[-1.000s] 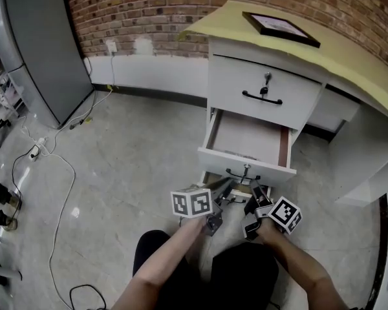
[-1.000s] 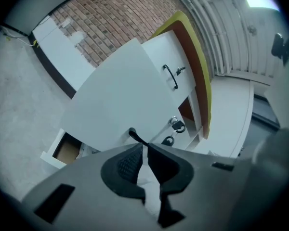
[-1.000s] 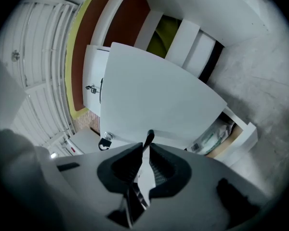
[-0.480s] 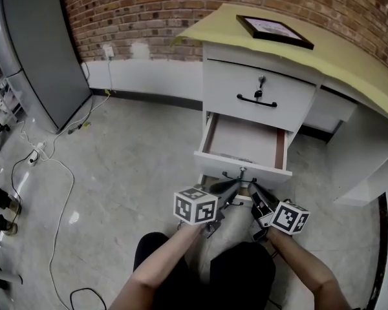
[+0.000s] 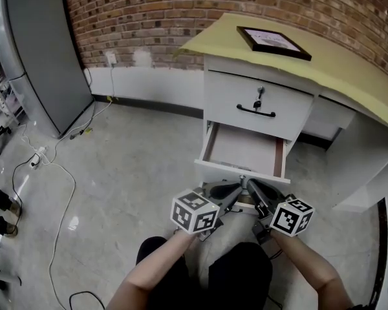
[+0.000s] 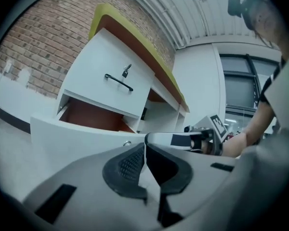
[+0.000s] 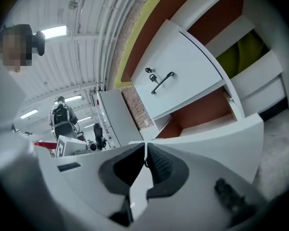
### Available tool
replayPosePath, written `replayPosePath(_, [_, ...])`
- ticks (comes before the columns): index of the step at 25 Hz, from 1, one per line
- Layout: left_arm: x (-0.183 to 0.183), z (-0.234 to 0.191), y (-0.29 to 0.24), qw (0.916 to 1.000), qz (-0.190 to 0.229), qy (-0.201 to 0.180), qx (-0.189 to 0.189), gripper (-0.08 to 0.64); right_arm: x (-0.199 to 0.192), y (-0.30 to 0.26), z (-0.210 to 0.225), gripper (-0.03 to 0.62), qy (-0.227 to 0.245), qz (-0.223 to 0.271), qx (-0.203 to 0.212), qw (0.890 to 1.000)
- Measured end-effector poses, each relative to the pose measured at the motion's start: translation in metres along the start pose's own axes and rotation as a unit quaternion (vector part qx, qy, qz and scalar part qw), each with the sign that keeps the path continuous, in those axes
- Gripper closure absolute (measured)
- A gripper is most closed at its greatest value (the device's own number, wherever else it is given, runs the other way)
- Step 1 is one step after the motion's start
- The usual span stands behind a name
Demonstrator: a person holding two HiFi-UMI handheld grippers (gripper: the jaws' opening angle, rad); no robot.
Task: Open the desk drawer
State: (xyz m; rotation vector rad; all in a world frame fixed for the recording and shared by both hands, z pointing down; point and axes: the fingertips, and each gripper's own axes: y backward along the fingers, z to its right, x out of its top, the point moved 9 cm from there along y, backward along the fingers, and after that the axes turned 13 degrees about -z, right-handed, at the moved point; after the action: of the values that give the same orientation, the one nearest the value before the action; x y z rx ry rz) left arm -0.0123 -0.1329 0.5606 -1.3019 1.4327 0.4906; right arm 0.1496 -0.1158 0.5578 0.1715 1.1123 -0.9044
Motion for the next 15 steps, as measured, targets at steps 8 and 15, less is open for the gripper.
replayPosePath(8, [0.033,0.008,0.004,0.9991,0.027,-0.033,0.005,0.548,0.021,0.001,-0.006,0.571,0.028,0.01,-0.011,0.999])
replayPosePath(15, [0.035,0.006,0.003,0.9988,0.025,-0.039,0.014,0.549,0.021,0.003,-0.006,0.571,0.04,0.01,-0.018,0.999])
